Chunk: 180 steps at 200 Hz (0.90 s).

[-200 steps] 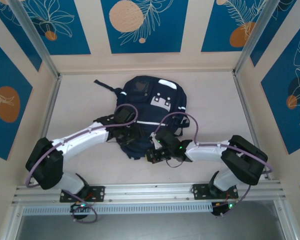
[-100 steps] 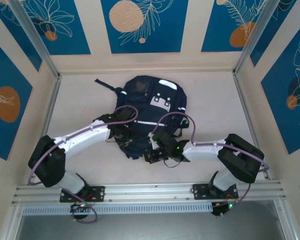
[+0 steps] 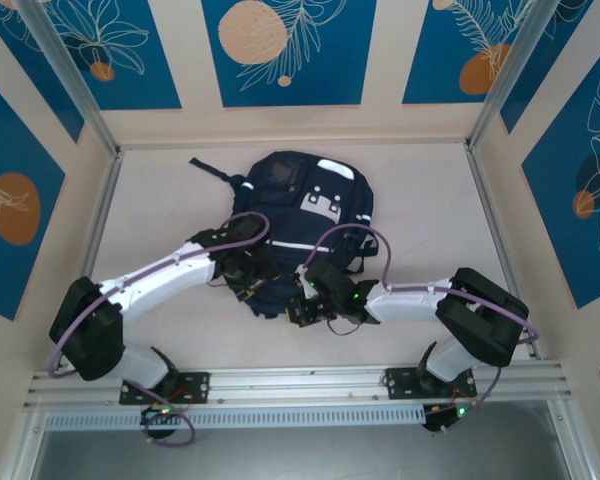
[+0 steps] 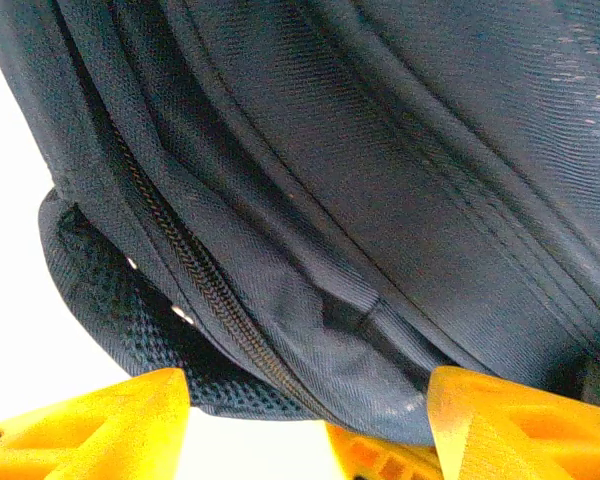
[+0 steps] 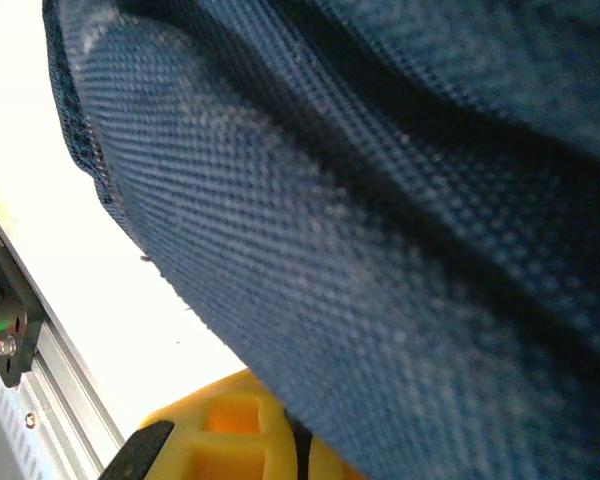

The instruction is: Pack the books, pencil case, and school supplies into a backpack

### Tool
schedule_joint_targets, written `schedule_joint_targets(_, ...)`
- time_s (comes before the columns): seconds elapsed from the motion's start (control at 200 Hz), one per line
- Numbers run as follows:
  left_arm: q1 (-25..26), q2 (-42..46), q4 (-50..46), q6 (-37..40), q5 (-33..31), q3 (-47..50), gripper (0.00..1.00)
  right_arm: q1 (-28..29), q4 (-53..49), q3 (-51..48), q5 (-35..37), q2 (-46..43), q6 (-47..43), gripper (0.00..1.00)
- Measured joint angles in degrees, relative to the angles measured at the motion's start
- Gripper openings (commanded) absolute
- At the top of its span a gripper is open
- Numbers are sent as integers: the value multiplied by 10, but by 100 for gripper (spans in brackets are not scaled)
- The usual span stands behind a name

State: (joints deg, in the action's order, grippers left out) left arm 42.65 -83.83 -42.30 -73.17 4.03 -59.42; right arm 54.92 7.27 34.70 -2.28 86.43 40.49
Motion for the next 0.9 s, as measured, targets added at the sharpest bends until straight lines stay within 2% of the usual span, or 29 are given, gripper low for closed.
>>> schedule_joint_targets(0.315, -19, -58, -2, 2, -2, -10, 53, 2, -10, 0, 11, -3, -1, 0)
schedule_joint_targets(0.52, -47, -67, -4, 13, -7, -9, 52, 0, -44, 0, 33, -33, -7, 0)
schedule_joint_targets(0.9, -80, -75, 0, 31, -6, -4, 52, -71, -86, -52, 34, -116, -53, 0)
